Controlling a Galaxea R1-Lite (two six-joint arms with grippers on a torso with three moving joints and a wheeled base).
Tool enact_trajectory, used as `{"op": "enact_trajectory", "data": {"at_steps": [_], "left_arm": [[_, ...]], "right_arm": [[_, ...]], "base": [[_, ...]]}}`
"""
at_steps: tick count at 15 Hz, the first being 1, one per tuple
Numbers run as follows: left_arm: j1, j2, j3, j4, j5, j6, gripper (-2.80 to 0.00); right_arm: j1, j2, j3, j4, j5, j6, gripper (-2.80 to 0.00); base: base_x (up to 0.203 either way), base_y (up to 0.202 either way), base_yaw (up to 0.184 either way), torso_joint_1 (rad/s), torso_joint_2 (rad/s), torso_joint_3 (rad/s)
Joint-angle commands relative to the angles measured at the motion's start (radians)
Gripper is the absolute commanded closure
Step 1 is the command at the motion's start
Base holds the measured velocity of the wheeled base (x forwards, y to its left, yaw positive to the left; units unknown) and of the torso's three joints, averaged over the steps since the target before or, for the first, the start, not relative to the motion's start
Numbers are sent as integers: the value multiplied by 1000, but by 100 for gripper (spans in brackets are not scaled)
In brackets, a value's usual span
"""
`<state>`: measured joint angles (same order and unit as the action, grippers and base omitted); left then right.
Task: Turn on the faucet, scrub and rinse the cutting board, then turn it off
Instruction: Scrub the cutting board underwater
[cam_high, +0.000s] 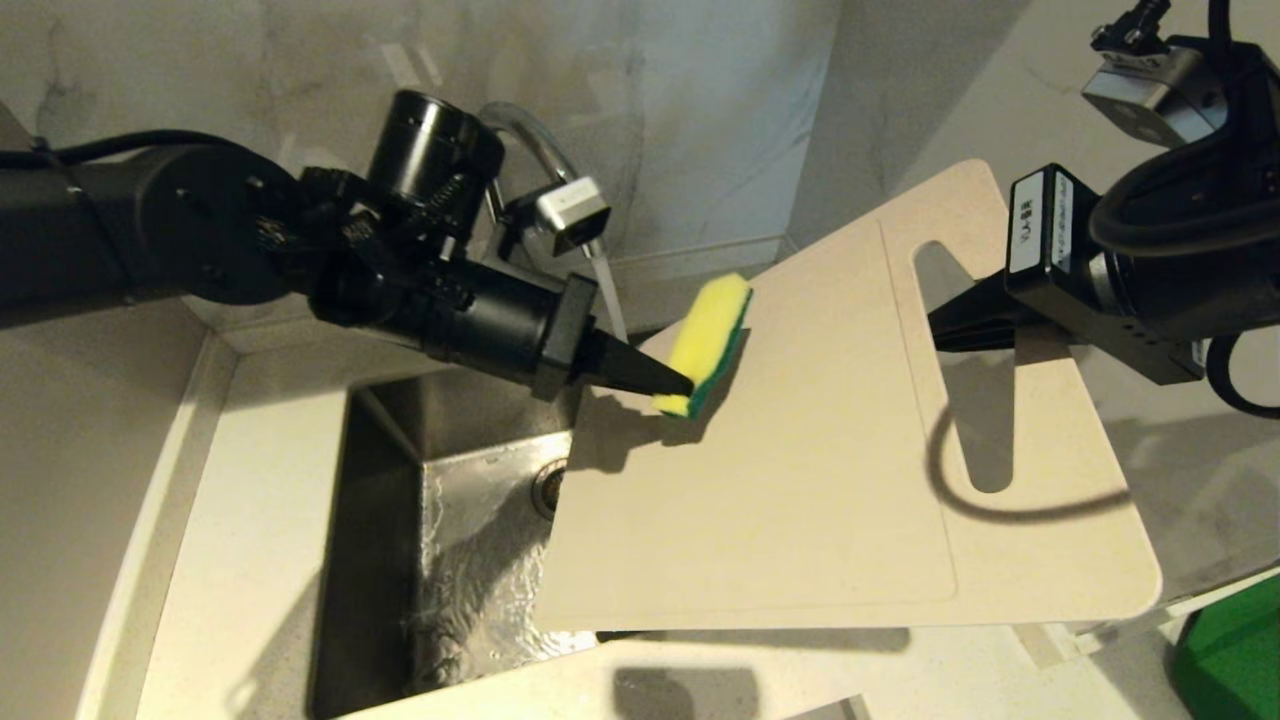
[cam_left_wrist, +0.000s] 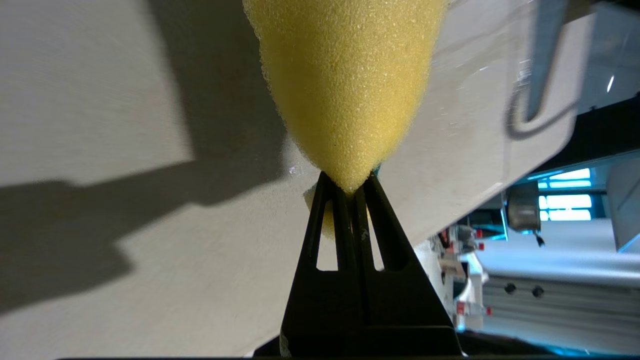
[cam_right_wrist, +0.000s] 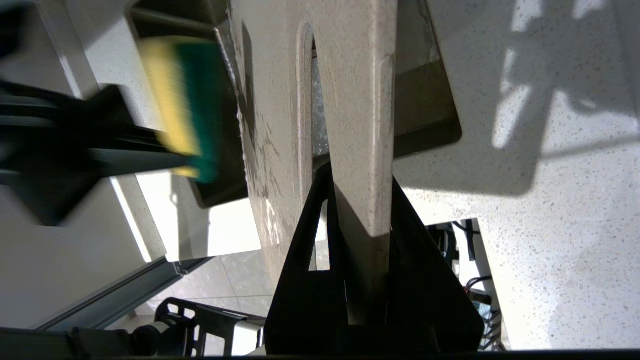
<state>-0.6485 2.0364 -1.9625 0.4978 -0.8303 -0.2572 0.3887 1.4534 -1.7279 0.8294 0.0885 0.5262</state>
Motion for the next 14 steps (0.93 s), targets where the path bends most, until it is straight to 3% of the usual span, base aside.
{"op": "enact_trajectory", "data": {"at_steps": [1,6,11,14], "left_arm": [[-29,105,-16,-3,-2,-2,0],[-4,149,-8,5,44,-2,0],[131,129,50,6,45,4,0],[203,77,170,7,45,4,0]], "right_arm": [[-1,5,-1,-4,0,3,0],[-1,7,8,-15,0,5,0],[-1,7,8,-26,0,5,0],[1,7,8,-29,0,6,0]], "base": [[0,0,0,0,0,0],[0,0,0,0,0,0],[0,0,0,0,0,0],[0,0,0,0,0,0]]}}
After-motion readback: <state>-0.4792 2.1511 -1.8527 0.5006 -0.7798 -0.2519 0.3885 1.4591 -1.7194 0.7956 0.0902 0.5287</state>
